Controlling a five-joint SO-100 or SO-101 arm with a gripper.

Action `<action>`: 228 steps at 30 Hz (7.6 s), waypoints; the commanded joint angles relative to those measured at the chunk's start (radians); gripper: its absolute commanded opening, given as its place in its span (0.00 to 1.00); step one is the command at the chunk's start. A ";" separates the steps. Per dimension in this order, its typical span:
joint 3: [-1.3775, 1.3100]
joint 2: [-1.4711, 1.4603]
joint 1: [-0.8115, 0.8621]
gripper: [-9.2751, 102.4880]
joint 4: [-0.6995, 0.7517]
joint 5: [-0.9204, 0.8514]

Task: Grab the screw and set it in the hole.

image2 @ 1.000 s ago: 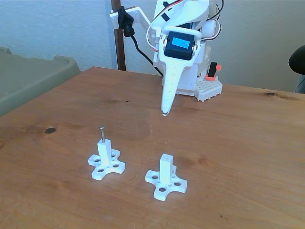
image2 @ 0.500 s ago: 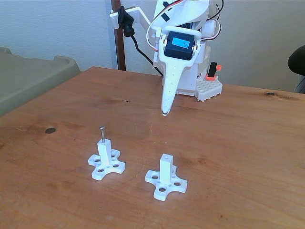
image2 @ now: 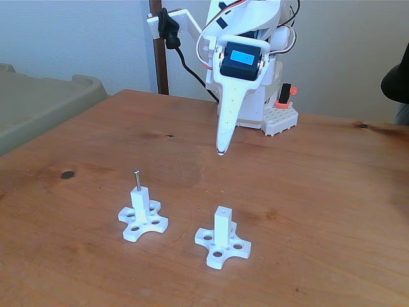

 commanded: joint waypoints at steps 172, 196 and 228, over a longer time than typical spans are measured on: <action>-1.460 -1.747 0.196 0.13 0.121 0.434; -1.473 -1.776 0.209 0.14 0.104 0.423; -1.473 -1.809 0.207 0.14 0.069 0.420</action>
